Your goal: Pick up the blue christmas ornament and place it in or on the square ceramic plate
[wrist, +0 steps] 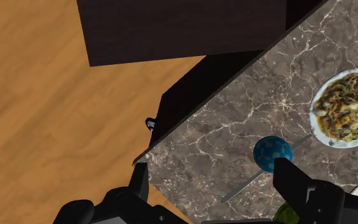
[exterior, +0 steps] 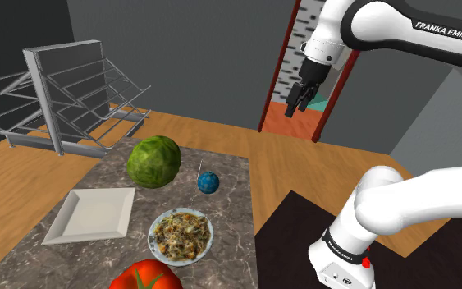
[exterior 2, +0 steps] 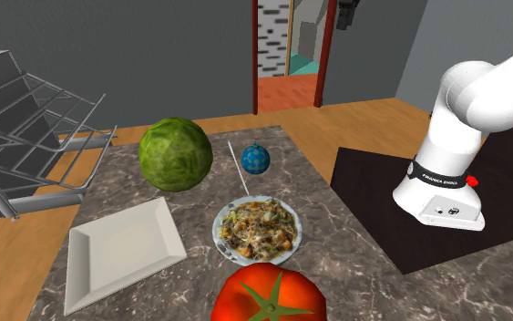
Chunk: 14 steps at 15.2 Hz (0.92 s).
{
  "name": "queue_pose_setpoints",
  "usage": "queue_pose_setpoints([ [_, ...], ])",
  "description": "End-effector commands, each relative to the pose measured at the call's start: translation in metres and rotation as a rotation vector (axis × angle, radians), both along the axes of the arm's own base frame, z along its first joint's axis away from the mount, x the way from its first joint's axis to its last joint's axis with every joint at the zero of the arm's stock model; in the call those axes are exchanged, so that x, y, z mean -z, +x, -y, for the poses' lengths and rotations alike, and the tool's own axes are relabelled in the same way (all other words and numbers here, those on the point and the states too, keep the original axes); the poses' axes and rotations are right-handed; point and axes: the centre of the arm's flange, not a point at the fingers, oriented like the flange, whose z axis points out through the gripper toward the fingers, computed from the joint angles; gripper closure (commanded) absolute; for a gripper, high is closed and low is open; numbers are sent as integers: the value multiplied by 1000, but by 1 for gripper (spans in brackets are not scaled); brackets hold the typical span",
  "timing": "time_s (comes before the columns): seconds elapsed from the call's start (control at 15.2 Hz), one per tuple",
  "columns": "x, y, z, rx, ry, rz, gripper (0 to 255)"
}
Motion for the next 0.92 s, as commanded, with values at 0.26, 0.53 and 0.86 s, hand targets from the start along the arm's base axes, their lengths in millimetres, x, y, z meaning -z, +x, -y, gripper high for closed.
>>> queue_pose_setpoints([
  [0.26, 37, 18, -31, 12, 0, 21, 0],
  [0.53, 74, 36, -62, 23, -1, 42, 0],
  [0.86, 120, 62, -101, 38, -1, 69, 0],
])
